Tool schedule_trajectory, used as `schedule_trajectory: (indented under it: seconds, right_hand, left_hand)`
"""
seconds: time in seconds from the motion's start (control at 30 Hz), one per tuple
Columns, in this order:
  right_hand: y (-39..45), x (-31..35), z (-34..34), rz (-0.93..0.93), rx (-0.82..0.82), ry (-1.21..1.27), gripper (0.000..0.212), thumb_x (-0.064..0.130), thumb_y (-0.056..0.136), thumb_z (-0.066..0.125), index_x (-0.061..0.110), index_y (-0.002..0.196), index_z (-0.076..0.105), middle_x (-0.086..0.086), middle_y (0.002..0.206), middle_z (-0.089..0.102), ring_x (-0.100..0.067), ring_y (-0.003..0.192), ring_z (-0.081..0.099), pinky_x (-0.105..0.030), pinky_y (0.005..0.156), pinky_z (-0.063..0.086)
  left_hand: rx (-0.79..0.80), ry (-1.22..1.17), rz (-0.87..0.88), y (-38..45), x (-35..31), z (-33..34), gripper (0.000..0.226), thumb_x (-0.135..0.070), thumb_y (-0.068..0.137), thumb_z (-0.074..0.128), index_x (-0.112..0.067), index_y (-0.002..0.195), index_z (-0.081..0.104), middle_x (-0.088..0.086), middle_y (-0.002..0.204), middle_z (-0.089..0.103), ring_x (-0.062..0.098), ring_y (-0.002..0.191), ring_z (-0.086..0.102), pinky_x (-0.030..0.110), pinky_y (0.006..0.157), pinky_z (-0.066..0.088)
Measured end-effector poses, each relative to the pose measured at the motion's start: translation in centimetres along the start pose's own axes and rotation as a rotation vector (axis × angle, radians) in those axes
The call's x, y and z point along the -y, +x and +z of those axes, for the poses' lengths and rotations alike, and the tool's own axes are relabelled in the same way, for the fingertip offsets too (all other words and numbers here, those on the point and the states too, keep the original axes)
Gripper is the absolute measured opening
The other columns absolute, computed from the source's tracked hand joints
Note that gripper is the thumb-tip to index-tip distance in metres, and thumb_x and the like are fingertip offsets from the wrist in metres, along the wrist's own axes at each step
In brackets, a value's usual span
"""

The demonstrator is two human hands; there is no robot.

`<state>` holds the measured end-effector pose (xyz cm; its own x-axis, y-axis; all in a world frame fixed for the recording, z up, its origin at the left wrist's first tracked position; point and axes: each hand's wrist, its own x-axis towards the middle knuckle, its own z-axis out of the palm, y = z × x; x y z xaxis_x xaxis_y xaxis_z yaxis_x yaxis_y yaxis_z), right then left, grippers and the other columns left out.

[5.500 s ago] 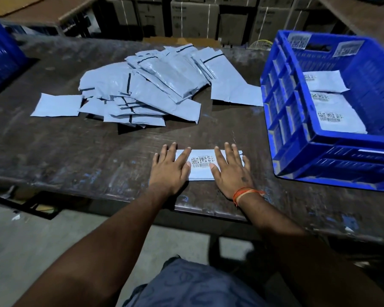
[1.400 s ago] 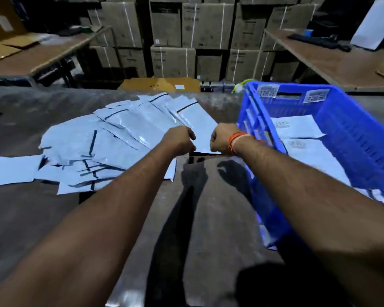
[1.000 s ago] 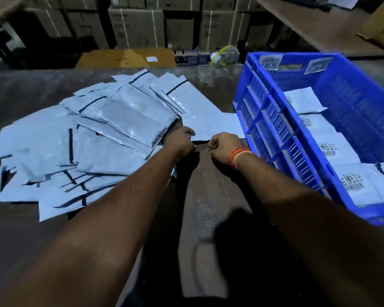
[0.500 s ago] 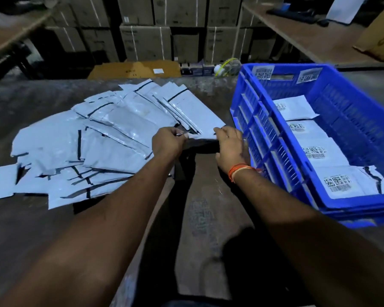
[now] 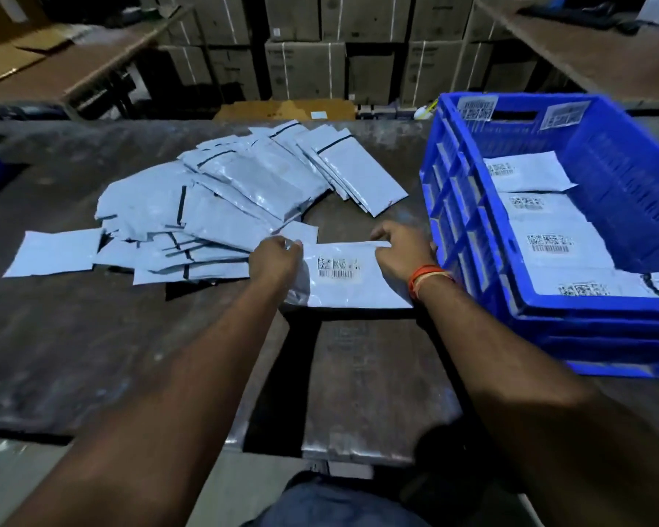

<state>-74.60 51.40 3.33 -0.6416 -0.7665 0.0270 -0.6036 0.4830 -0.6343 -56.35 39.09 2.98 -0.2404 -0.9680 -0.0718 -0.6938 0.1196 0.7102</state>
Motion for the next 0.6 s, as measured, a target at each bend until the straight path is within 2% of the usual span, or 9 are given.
schedule_trajectory:
  seconds: [0.07,0.13,0.2,0.3,0.37,0.47,0.6]
  right_hand:
    - [-1.4,-1.3,1.3,0.032,0.071,-0.082,0.044,0.024,0.065,0.050,0.036,0.106,0.061,0.000,0.104,0.067,-0.030,0.109,0.058,-0.042,0.091,0.043]
    - [-3.1,-2.6,2.4,-0.011,0.055,-0.232,0.049,0.020,0.069,0.057,0.034,0.116,0.063,0.000,0.114,0.064,-0.030,0.116,0.052,-0.040,0.092,0.040]
    - [-4.9,-3.3,3.2,-0.077,-0.016,-0.278,0.049,0.014,0.075,0.060,0.028,0.122,0.065,0.002,0.128,0.059,-0.025,0.124,0.046,-0.039,0.097,0.033]
    - [-6.8,-3.8,4.1,-0.143,-0.054,-0.289,0.051,0.018,0.085,0.058,0.027,0.135,0.058,0.002,0.152,0.044,-0.019,0.142,0.033,-0.041,0.105,0.027]
    - [-7.7,-3.9,4.7,-0.185,-0.017,-0.334,0.053,0.026,0.091,0.053,0.027,0.144,0.048,0.002,0.160,0.032,-0.017,0.148,0.024,-0.042,0.109,0.025]
    - [-8.5,-3.8,5.5,-0.261,0.043,-0.409,0.055,0.034,0.100,0.041,0.025,0.153,0.034,0.002,0.165,0.019,-0.016,0.152,0.013,-0.042,0.114,0.021]
    - [-8.6,-3.9,6.2,-0.271,0.106,-0.482,0.055,0.040,0.104,0.029,0.026,0.157,0.022,0.001,0.167,0.012,-0.018,0.153,0.006,-0.041,0.118,0.017]
  left_hand:
    - [0.028,0.087,-0.001,-1.7,1.5,1.0,0.027,-0.032,0.095,0.057,-0.010,0.101,0.072,0.016,0.107,0.072,0.035,0.106,0.065,0.033,0.087,0.047]
    - [0.006,0.196,0.019,-3.4,3.0,1.9,0.026,-0.030,0.096,0.056,-0.012,0.113,0.065,0.016,0.117,0.067,0.038,0.112,0.060,0.037,0.090,0.045]
    - [-0.075,0.295,0.154,-5.4,4.3,2.8,0.027,-0.026,0.094,0.057,-0.012,0.117,0.060,0.015,0.126,0.058,0.037,0.117,0.054,0.042,0.094,0.044]
    - [-0.156,0.399,0.415,-8.2,5.6,4.2,0.038,-0.024,0.091,0.056,-0.011,0.127,0.058,0.013,0.141,0.051,0.034,0.129,0.046,0.045,0.103,0.043]
    - [-0.121,0.446,0.514,-9.6,5.9,5.1,0.043,-0.028,0.095,0.050,-0.011,0.135,0.054,0.014,0.149,0.044,0.035,0.140,0.037,0.047,0.111,0.037]
    - [0.023,0.492,0.584,-10.0,6.0,5.9,0.052,-0.034,0.099,0.034,-0.012,0.145,0.044,0.016,0.157,0.034,0.041,0.146,0.026,0.051,0.116,0.030]
    - [0.098,0.537,0.546,-9.7,6.3,6.2,0.060,-0.038,0.100,0.021,-0.013,0.152,0.036,0.013,0.162,0.027,0.040,0.149,0.021,0.050,0.119,0.026]
